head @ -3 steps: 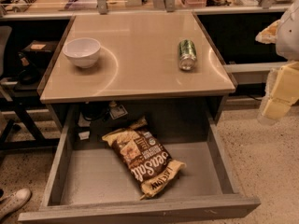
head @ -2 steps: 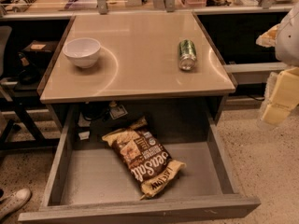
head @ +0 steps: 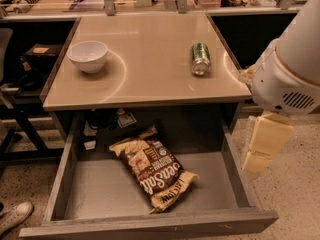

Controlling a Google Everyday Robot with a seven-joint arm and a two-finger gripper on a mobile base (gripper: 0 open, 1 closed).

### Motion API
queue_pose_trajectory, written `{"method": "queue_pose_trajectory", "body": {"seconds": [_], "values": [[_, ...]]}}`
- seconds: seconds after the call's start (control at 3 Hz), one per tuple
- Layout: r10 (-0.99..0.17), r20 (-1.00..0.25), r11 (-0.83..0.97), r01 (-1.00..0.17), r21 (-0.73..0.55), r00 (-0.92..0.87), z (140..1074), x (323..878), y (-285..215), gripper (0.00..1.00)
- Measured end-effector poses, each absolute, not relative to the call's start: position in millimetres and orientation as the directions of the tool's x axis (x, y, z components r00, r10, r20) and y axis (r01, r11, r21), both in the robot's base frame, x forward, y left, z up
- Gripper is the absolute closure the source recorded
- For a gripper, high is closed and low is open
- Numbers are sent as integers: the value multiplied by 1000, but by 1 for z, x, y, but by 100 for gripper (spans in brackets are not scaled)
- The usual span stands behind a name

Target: Pick brown chip bag from top drawer and place on counter

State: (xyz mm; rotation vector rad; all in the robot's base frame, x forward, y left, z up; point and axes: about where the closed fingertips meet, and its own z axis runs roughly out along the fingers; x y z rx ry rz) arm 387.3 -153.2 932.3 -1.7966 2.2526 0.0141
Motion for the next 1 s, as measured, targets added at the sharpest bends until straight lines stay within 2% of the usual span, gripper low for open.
{"method": "queue_pose_trajectory", "body": {"seconds": [0.67, 1.0], "values": [[-952, -225, 243, -960, -138, -209, 917, 382, -138, 0], [-951, -222, 244, -963, -114, -215, 886, 383, -105, 0]]}}
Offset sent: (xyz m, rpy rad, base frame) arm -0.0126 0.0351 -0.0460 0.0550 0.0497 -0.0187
